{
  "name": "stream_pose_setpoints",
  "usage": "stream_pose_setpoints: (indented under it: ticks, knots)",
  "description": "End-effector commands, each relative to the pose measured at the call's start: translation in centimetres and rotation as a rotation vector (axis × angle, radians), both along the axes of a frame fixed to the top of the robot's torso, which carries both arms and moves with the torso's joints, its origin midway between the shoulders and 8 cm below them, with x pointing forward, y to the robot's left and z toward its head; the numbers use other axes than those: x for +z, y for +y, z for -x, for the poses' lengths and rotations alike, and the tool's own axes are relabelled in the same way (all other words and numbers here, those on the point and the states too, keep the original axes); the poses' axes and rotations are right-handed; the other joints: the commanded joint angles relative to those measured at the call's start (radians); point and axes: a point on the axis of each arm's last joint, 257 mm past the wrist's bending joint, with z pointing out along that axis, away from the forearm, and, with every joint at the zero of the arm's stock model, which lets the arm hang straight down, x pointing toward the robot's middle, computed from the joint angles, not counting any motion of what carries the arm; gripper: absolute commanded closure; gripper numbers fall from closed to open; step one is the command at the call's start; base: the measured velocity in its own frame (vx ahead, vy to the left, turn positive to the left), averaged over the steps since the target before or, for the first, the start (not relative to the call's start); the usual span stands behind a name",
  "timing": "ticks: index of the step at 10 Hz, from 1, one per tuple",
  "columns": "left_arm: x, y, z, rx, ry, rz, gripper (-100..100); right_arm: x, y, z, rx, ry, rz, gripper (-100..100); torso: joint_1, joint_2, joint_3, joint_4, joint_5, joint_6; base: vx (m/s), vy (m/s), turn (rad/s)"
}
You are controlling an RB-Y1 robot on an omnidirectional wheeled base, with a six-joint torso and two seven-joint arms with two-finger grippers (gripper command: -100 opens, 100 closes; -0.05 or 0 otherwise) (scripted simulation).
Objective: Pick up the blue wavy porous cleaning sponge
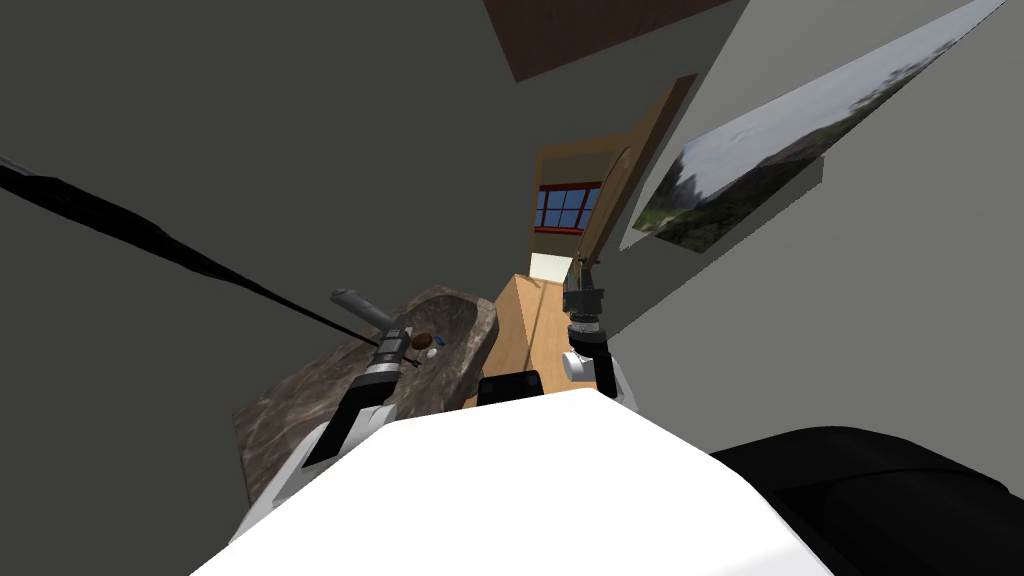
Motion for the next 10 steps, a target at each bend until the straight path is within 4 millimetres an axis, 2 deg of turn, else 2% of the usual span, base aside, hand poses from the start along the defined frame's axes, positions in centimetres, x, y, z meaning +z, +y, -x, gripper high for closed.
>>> stream_pose_setpoints:
  ticks: [1, 10]
  knots:
    - [-1.38, 0.56, 0.20, 0.003, 0.060, -0.022, -100, 0.00, 0.00, 0.00, 0.000, 0.000, 0.000, 0, 0.000, 0.000, 0.000, 0.000, 0.000, 0.000, -0.016, 0.017, -0.054]
    - [-1.38, 0.56, 0.20, 0.003, 0.060, -0.022, -100, 0.00, 0.00, 0.00, 0.000, 0.000, 0.000, 0, -0.002, -0.002, -0.001, 0.000, 0.000, 0.000, 0.001, -0.001, 0.004]
